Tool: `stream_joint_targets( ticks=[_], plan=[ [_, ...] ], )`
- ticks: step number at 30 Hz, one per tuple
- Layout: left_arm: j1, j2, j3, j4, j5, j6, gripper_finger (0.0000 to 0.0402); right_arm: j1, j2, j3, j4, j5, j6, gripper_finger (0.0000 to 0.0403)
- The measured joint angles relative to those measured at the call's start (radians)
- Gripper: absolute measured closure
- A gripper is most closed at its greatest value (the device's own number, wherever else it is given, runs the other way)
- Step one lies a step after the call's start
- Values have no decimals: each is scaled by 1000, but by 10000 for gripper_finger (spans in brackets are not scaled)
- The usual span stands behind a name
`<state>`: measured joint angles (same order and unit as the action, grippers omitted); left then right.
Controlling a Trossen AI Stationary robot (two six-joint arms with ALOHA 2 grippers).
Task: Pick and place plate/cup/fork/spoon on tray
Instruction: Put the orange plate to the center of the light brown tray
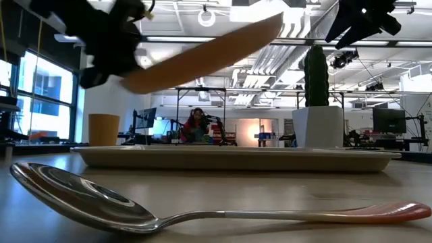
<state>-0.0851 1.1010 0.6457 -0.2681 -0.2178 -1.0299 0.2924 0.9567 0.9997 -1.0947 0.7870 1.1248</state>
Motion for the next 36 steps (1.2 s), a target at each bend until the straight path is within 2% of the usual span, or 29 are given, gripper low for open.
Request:
stream_joint_targets(
  ticks=[4,7,10,15,21,27,30,36],
  plan=[
    [86,87,0,75,-74,-16,398,2,23,0,-92,-59,147,252],
    [132,169,18,65,-78,-16,398,16,43,0,-166,-100,254,259],
    [174,270,40,48,-73,1,398,25,84,0,-219,-122,284,264],
    [260,412,147,60,8,73,398,14,163,0,-262,-166,290,274],
    [315,531,257,35,135,169,398,27,209,0,-275,-286,292,281],
    [355,628,302,30,206,183,393,66,225,-18,-322,-271,373,281],
    [363,665,313,30,222,194,380,72,214,-84,-292,-296,432,281],
    [362,686,319,29,237,206,358,105,181,-241,-39,-362,449,281]
  ],
)
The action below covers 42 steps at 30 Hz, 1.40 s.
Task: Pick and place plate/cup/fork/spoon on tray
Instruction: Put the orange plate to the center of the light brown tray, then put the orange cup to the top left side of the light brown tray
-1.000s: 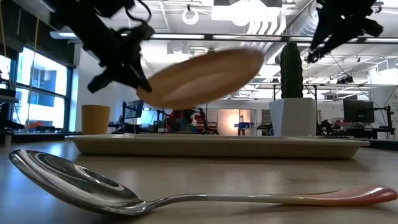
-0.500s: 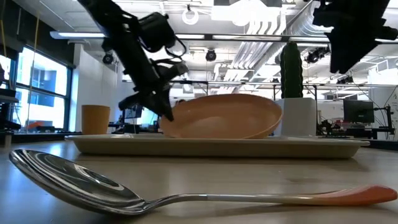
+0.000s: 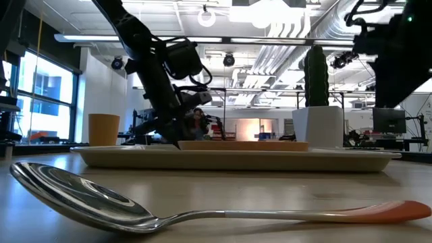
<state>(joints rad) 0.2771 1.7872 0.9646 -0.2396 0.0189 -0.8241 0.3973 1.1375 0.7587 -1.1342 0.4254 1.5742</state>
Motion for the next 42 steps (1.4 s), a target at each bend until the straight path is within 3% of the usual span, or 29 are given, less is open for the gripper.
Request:
stream_joint_targets(
  ticks=[4,13,17,24,31,42],
  plan=[
    [2,-4,0,0,0,11,345,4,-1,-70,104,-27,0,281],
    [24,-99,0,-28,1,113,322,2,-1,-87,99,-42,-3,281],
    [24,-172,0,-57,-51,152,322,3,-1,-87,140,-42,-17,281],
    [-6,-304,0,-150,-180,175,339,53,-6,-87,587,73,-313,281],
    [-108,-404,-4,-276,-389,207,355,40,-5,-87,669,101,-360,281],
    [-85,-529,-4,-391,-362,156,363,12,-5,-87,895,135,-454,283]
  ],
)
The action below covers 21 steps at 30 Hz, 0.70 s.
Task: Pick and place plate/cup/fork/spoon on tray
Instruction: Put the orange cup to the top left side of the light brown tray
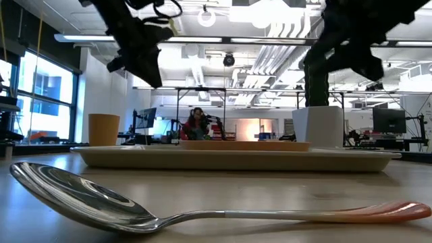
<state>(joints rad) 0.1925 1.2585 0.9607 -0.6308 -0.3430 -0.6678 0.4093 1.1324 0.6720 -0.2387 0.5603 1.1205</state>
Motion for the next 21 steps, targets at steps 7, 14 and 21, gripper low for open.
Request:
stream_joint_targets(
  ticks=[7,14,21],
  plan=[
    [-28,-50,0,41,-10,5,330,58,0,2,-121,29,242,326],
    [-99,-33,0,103,-35,60,283,105,21,0,-488,-214,580,378],
    [-98,-30,0,120,-36,117,249,188,89,0,-512,-255,796,393]
  ],
)
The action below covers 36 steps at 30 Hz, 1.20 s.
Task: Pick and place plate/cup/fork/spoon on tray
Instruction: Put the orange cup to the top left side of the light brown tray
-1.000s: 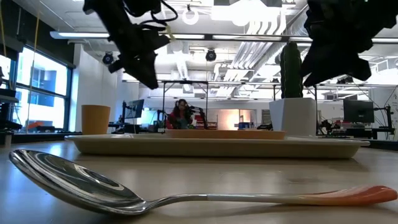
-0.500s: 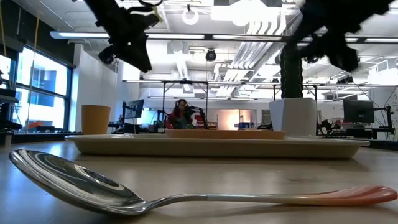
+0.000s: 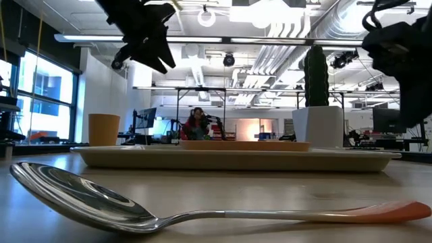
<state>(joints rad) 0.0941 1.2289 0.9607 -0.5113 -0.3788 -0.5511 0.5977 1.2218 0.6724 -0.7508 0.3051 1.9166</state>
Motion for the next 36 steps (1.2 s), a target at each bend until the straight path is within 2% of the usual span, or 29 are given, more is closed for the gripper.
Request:
stream_joint_targets(
  ticks=[5,8,11,14,19,25,32,34,36],
  plan=[
    [26,0,0,-21,8,20,233,59,73,37,41,-29,70,387],
    [90,-5,3,-84,61,-17,227,64,89,101,93,-6,38,384],
    [187,-6,22,-168,112,-3,226,34,86,172,121,95,-36,382],
    [291,-5,62,-253,114,68,226,0,86,247,84,225,-86,382],
    [437,-5,197,-343,174,142,226,-55,86,354,93,373,-153,382],
    [484,-6,346,-359,208,243,226,-112,86,449,212,492,-480,382],
    [479,-48,392,-314,310,247,226,-204,54,469,177,499,-674,377],
    [479,-61,392,-272,329,283,227,-238,37,469,175,465,-740,369],
    [479,-72,392,-207,370,357,227,-282,19,469,182,385,-850,359]
  ],
)
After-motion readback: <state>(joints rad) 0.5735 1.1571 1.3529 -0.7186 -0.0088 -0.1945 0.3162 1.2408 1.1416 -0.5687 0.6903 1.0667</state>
